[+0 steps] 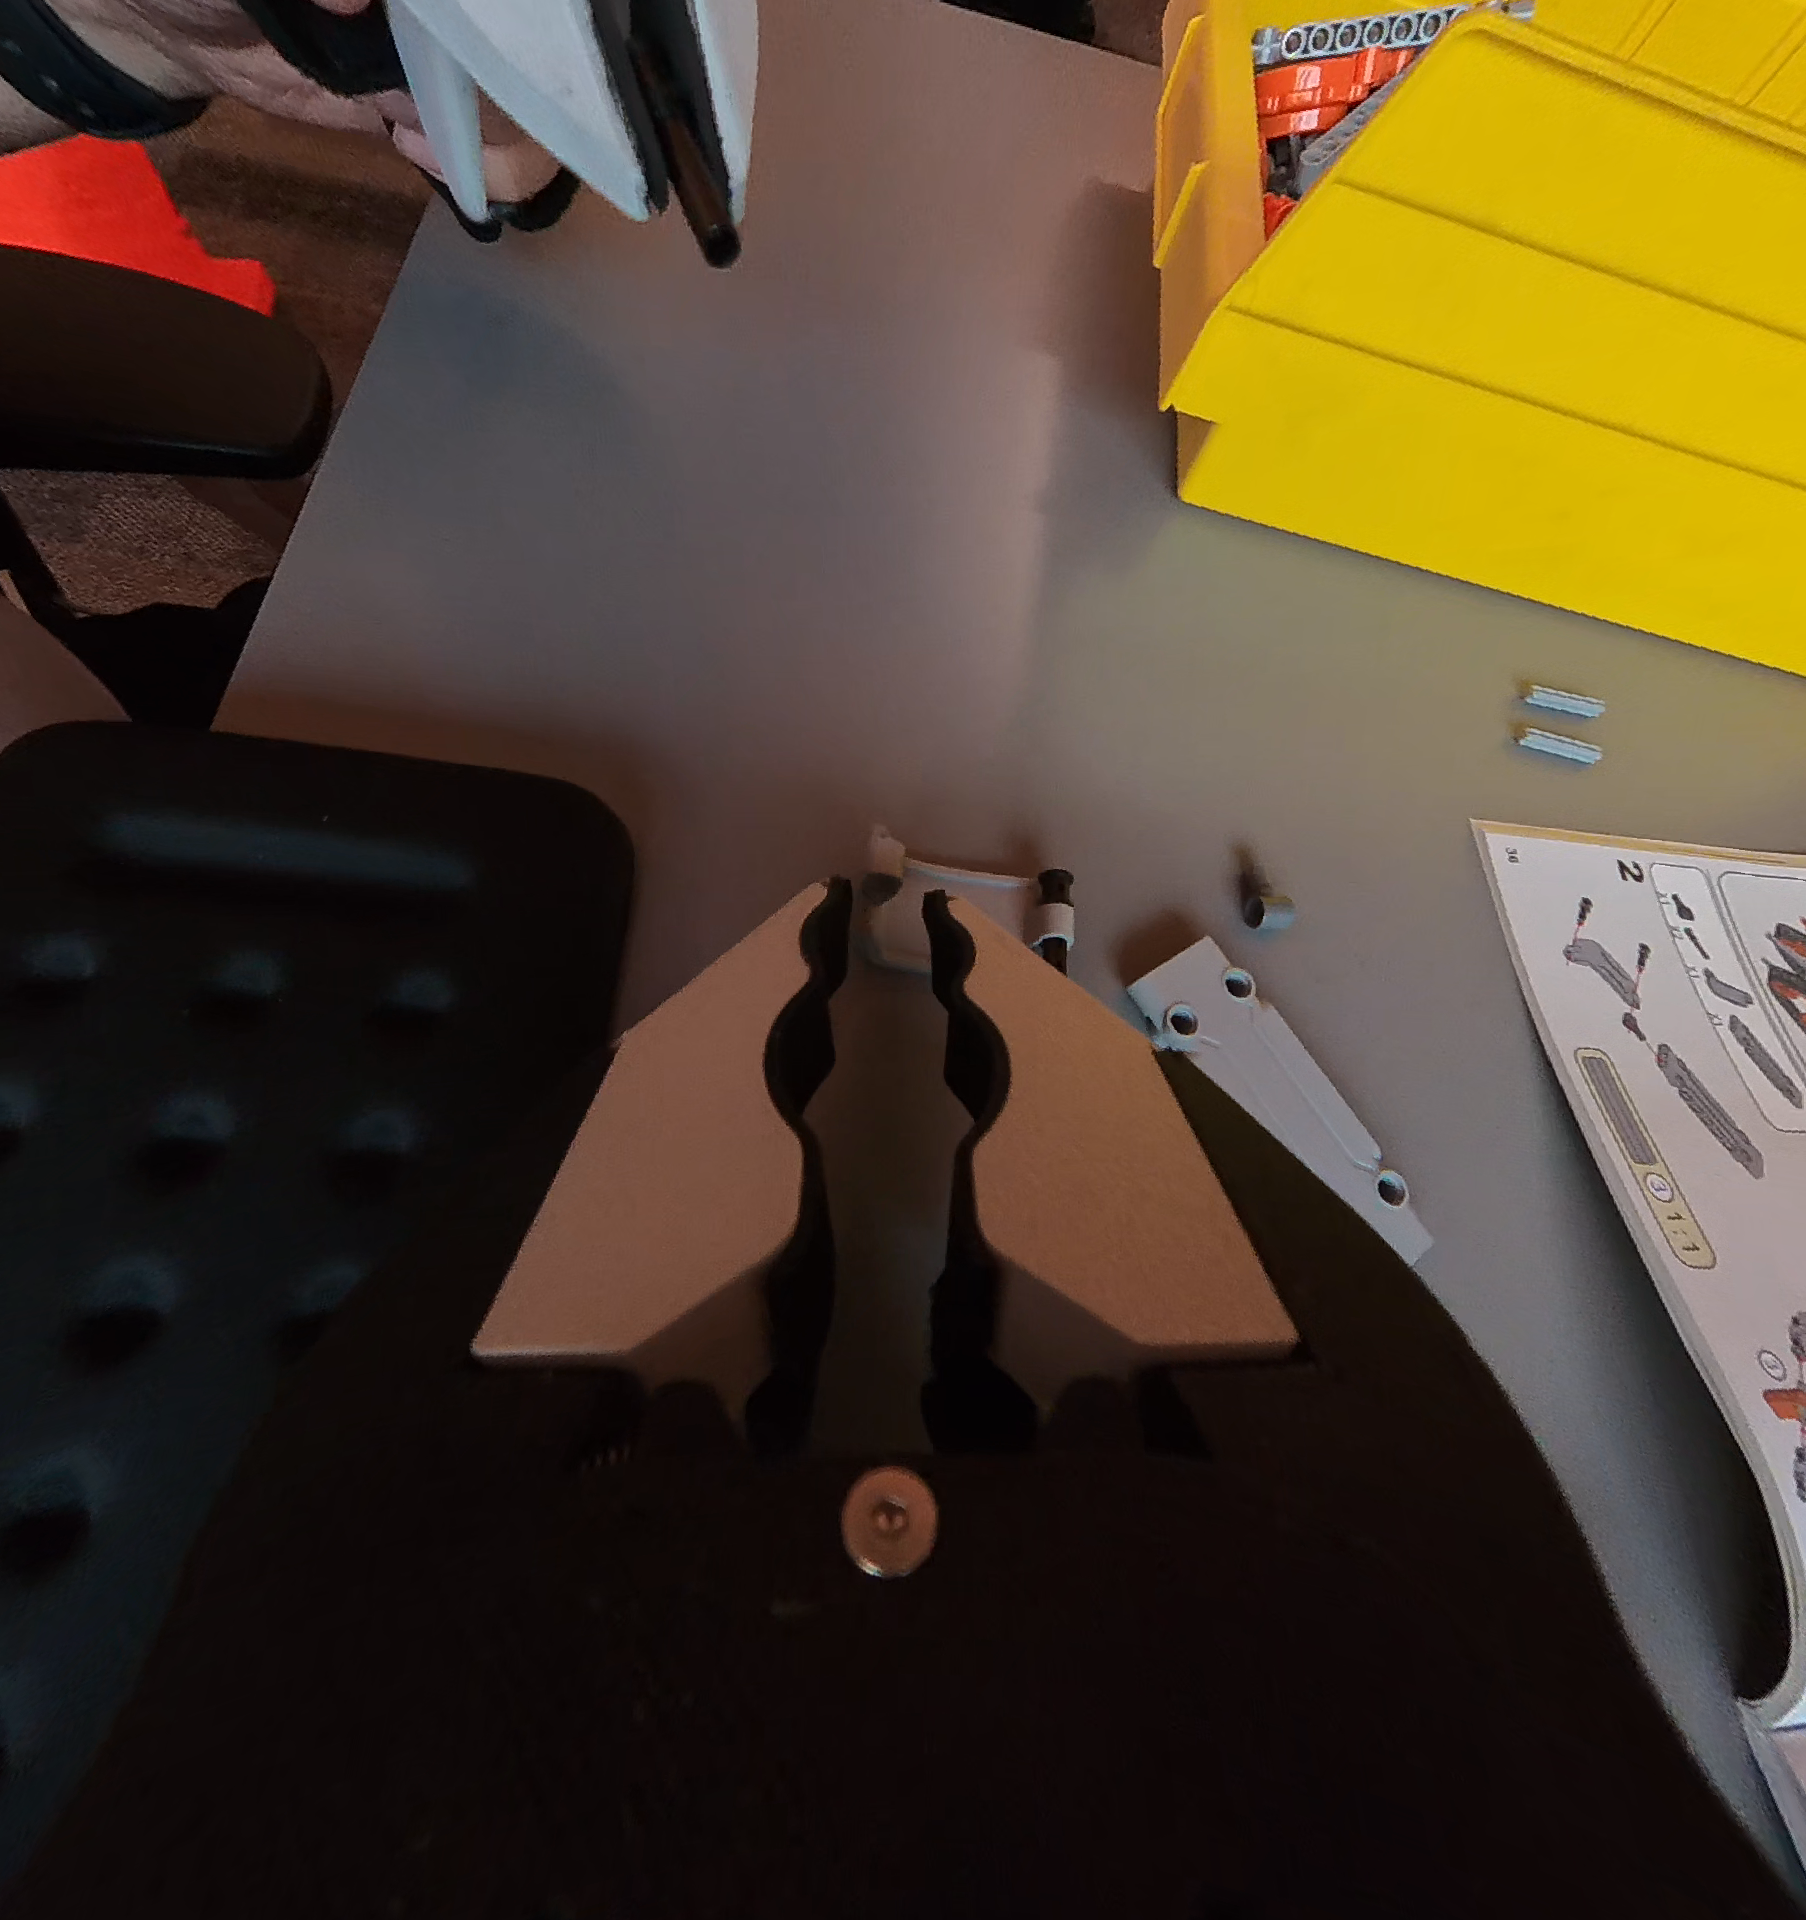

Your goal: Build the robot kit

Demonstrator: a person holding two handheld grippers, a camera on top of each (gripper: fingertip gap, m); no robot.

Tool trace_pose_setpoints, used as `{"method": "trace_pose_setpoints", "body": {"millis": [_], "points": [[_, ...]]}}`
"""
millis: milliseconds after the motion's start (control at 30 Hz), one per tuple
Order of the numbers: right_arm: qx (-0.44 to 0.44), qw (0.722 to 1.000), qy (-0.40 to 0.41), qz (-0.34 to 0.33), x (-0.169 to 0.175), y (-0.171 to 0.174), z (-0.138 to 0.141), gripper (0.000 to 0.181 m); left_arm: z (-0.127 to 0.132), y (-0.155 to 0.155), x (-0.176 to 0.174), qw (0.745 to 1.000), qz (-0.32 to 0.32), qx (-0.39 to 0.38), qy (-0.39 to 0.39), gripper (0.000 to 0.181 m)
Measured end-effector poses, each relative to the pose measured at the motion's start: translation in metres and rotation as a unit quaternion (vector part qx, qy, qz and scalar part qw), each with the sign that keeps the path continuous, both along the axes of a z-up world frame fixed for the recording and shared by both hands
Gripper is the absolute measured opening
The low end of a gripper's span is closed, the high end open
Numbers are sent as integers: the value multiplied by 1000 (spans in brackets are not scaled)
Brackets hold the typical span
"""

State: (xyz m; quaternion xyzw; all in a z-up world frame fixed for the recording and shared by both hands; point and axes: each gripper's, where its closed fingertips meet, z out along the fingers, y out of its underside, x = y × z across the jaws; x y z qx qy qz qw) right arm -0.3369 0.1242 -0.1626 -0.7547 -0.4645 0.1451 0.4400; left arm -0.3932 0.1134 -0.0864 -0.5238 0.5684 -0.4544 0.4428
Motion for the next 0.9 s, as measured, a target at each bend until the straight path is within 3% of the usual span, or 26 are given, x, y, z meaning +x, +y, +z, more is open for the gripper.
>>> {"method": "trace_pose_setpoints", "body": {"millis": [167,467,633,900], "points": [[10,1000,18,-7,-3,4,6,5,-2,-2,3,1000,-6,-7,4,5],[-16,980,194,50,-22,-16,55,4,2,-15,19,996,-44,-72,7,5],[-1,977,197,79,-29,-26,63,4,10,-20,25,990,-71,-124,-16,5],[-23,960,264,96,-35,-32,80,4,9,-23,28,989,-74,-130,-16,5]]}}
